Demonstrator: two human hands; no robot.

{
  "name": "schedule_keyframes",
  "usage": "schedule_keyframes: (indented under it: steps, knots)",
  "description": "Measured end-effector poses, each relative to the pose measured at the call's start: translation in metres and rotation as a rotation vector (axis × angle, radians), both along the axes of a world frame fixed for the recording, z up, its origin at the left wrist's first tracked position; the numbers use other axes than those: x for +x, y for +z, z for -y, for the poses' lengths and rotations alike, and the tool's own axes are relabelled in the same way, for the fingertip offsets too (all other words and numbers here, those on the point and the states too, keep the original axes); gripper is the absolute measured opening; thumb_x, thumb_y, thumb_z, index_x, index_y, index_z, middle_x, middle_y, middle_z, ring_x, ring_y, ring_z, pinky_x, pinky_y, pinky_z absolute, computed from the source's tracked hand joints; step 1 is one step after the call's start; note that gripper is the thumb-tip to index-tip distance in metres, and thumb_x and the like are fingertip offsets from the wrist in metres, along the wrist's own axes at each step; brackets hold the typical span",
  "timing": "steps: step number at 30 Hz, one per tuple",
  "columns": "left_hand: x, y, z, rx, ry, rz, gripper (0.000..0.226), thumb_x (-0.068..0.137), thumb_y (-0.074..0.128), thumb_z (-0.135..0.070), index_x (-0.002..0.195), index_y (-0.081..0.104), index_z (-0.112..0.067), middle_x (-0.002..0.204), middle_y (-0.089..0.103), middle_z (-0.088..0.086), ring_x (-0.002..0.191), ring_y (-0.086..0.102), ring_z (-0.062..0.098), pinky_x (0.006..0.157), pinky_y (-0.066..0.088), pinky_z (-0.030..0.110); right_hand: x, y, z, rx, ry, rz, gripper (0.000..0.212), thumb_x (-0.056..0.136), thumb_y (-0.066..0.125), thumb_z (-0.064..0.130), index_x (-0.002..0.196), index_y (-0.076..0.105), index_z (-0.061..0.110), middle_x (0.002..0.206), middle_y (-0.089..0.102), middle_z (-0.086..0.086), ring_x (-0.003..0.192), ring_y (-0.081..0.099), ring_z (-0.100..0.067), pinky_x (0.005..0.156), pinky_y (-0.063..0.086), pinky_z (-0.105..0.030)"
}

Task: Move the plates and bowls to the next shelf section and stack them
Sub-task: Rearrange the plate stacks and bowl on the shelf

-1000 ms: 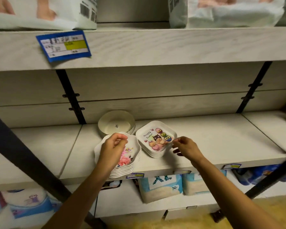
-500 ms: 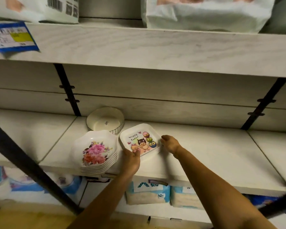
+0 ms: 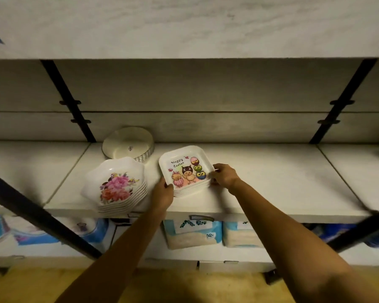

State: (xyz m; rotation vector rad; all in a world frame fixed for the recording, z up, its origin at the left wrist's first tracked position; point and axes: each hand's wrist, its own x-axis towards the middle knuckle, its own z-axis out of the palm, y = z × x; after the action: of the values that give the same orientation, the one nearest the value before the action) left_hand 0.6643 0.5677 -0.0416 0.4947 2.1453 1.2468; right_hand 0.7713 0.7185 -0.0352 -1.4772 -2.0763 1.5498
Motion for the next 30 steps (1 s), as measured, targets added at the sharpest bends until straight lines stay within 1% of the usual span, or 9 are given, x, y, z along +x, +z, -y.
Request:
schedule_keyframes:
  steps: [6, 8, 11, 14, 15, 18, 22, 27, 30]
  knots:
    - [0.027, -0.005, -0.026, 0.025, -0.166, 0.081, 0.041, 0.089, 0.043, -0.006, 0.126, 0.056, -0.018, 0.125, 0.062, 0.009, 0.112, 0.058, 0.026, 0.100, 0.046, 0.045, 0.060, 0.002, -0.017, 0.003, -0.075, 0.030, 0.036, 0.082, 0.063, 0.007, 0.117, 0.060, 0.005, 0.115, 0.066, -0.017, 0.098, 0.066, -0.030, 0.091, 0.054, -0.043]
    - [0.044, -0.004, -0.038, 0.032, -0.212, 0.115, 0.040, 0.089, 0.044, -0.006, 0.126, 0.056, -0.017, 0.125, 0.062, 0.008, 0.113, 0.058, 0.026, 0.101, 0.045, 0.045, 0.086, 0.002, -0.024, 0.011, -0.096, 0.044, 0.036, 0.082, 0.063, 0.008, 0.118, 0.059, 0.005, 0.114, 0.066, -0.017, 0.092, 0.066, -0.028, 0.092, 0.053, -0.043]
    - [0.075, -0.003, -0.058, 0.047, -0.270, 0.168, 0.044, 0.087, 0.043, 0.000, 0.126, 0.056, -0.014, 0.127, 0.060, 0.010, 0.115, 0.057, 0.026, 0.104, 0.042, 0.043, 0.125, 0.002, -0.037, 0.041, -0.112, 0.072, 0.036, 0.083, 0.063, 0.011, 0.118, 0.059, 0.004, 0.112, 0.067, -0.018, 0.095, 0.066, -0.030, 0.094, 0.052, -0.044]
    - [0.108, -0.003, -0.075, 0.058, -0.287, 0.206, 0.044, 0.086, 0.043, 0.005, 0.126, 0.056, -0.010, 0.127, 0.059, 0.014, 0.115, 0.057, 0.028, 0.104, 0.042, 0.044, 0.165, 0.001, -0.053, 0.041, -0.118, 0.100, 0.038, 0.082, 0.064, 0.013, 0.119, 0.060, 0.004, 0.101, 0.066, -0.015, 0.090, 0.064, -0.029, 0.094, 0.052, -0.044]
    - [0.117, -0.001, -0.079, 0.054, -0.290, 0.217, 0.044, 0.086, 0.043, 0.006, 0.126, 0.055, -0.009, 0.127, 0.059, 0.015, 0.114, 0.057, 0.028, 0.104, 0.043, 0.044, 0.174, 0.000, -0.057, 0.037, -0.121, 0.098, 0.039, 0.082, 0.064, 0.014, 0.119, 0.060, 0.005, 0.100, 0.065, -0.014, 0.090, 0.064, -0.029, 0.094, 0.052, -0.044]
    - [0.136, -0.001, -0.092, 0.053, -0.299, 0.213, 0.045, 0.087, 0.041, 0.007, 0.128, 0.053, -0.008, 0.127, 0.058, 0.016, 0.115, 0.057, 0.029, 0.104, 0.043, 0.042, 0.197, -0.006, -0.066, 0.048, -0.135, 0.075, 0.038, 0.082, 0.064, 0.019, 0.118, 0.062, 0.007, 0.104, 0.067, -0.012, 0.096, 0.064, -0.029, 0.095, 0.051, -0.045]
    - [0.158, 0.001, -0.099, 0.051, -0.311, 0.212, 0.042, 0.091, 0.041, 0.003, 0.131, 0.050, -0.007, 0.128, 0.057, 0.014, 0.117, 0.056, 0.028, 0.104, 0.042, 0.040, 0.219, -0.008, -0.070, 0.047, -0.174, 0.035, 0.039, 0.085, 0.062, 0.023, 0.122, 0.060, 0.009, 0.116, 0.066, -0.016, 0.106, 0.063, -0.032, 0.099, 0.049, -0.045]
    - [0.165, -0.004, -0.103, 0.047, -0.309, 0.175, 0.038, 0.093, 0.044, -0.006, 0.131, 0.051, -0.009, 0.129, 0.057, 0.012, 0.117, 0.056, 0.027, 0.104, 0.043, 0.043, 0.232, -0.005, -0.069, 0.018, -0.192, -0.008, 0.038, 0.087, 0.061, 0.023, 0.122, 0.061, 0.010, 0.117, 0.067, -0.015, 0.105, 0.064, -0.031, 0.099, 0.049, -0.044]
    - [0.164, -0.005, -0.107, 0.033, -0.325, 0.157, 0.039, 0.094, 0.043, -0.006, 0.132, 0.050, -0.010, 0.132, 0.056, 0.014, 0.118, 0.055, 0.027, 0.105, 0.042, 0.043, 0.234, -0.006, -0.067, 0.012, -0.215, -0.028, 0.036, 0.087, 0.061, 0.023, 0.120, 0.062, 0.010, 0.115, 0.068, -0.014, 0.105, 0.064, -0.031, 0.098, 0.049, -0.044]
